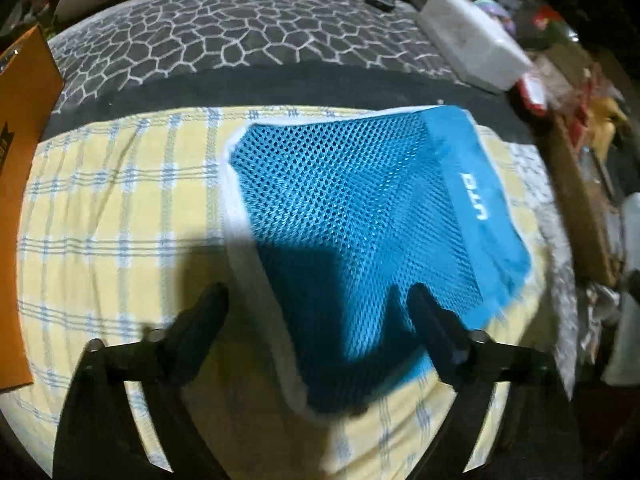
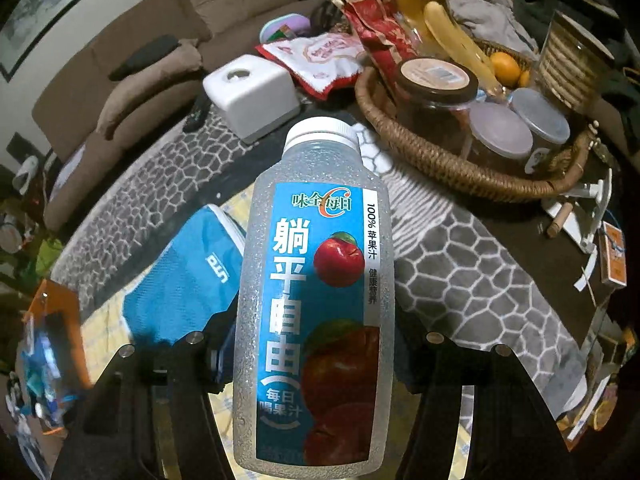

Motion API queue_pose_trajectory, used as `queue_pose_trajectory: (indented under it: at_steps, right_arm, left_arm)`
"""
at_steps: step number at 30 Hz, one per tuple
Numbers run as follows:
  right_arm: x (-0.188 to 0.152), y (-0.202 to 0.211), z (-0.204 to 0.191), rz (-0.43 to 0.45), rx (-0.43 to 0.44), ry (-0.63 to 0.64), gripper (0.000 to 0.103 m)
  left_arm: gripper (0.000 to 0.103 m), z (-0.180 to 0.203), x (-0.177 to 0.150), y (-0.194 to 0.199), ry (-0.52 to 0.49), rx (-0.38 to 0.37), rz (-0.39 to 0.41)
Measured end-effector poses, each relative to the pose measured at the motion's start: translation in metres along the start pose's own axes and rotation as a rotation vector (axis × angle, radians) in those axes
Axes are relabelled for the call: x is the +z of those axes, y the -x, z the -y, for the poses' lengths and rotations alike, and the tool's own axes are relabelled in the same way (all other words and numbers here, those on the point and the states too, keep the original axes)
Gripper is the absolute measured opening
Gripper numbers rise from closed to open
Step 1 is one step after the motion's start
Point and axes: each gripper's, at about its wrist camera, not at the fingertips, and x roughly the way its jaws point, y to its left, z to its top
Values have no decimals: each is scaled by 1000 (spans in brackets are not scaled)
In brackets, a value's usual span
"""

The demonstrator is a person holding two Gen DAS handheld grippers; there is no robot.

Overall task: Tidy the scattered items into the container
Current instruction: 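Grasp the blue mesh pouch with the left gripper while the right gripper lifts the juice bottle, then carry the mesh pouch with the left gripper and bottle with the right gripper over the box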

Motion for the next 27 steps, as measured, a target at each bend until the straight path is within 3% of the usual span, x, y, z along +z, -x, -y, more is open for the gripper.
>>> queue_pose_trajectory:
  at_steps: [2, 3, 4, 7, 11, 19, 24, 27]
  right_arm:
    - [1, -1, 2, -1, 21, -11, 62]
    - [1, 0, 3, -2, 29, -17, 62]
    - [1, 0, 4, -3, 36, -22, 62]
    - [2, 2, 5, -2, 44, -24, 62]
    - [1, 8, 9, 15, 43, -34, 62]
    - [-1, 16, -3, 37, 86, -24, 62]
    - [-3, 22, -16, 57, 212, 0, 62]
    - [-6, 31, -32, 81, 224, 40, 62]
  left_arm:
    - [47, 4, -3, 1, 16, 64, 43]
    - [24, 5, -5, 3, 15, 90, 66]
    - [15, 8, -6, 3, 9, 97, 76]
    - [12, 13, -13, 19, -27, 95, 132]
    - [11, 16, -26, 65, -71, 137, 268]
    - [10, 35, -32, 164, -254, 233, 476]
    - [7, 22, -26, 225, -241, 233, 568]
    - [7, 10, -28, 256, -235, 252, 625]
